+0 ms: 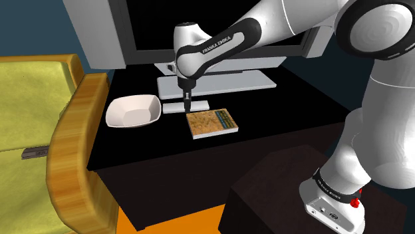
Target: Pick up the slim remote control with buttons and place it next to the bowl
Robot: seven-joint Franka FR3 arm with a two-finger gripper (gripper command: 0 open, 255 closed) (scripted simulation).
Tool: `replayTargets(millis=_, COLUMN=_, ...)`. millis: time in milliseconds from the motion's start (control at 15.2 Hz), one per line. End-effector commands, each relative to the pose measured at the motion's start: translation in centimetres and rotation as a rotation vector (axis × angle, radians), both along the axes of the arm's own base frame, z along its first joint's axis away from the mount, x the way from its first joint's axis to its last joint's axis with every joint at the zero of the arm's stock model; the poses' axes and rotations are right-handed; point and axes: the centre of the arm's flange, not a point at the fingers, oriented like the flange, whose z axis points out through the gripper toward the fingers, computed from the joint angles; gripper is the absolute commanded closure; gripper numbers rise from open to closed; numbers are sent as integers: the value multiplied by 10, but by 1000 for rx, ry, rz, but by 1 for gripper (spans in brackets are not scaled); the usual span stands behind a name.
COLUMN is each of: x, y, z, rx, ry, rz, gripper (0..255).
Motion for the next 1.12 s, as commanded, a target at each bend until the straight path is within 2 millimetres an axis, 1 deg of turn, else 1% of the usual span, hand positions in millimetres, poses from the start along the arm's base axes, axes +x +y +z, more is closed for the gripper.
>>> replayTargets(millis=0, x=-1, y=1, z=-9, rx=-2, ry=4, rz=1, gripper=255)
replayTargets(millis=462, x=-1, y=1, z=-9, rx=-2, ry=4, rz=1, gripper=255)
replayTargets(millis=528, x=2, y=1, z=-9, rx=-2, ry=4, rz=1, gripper=0)
replayTargets(millis=858, x=-1, y=1, z=-9, rx=-2, ry=4, rz=1, gripper=0)
replayTargets(millis=1056, x=-2, y=1, z=30, rx=-2, ry=4, rz=1, gripper=0)
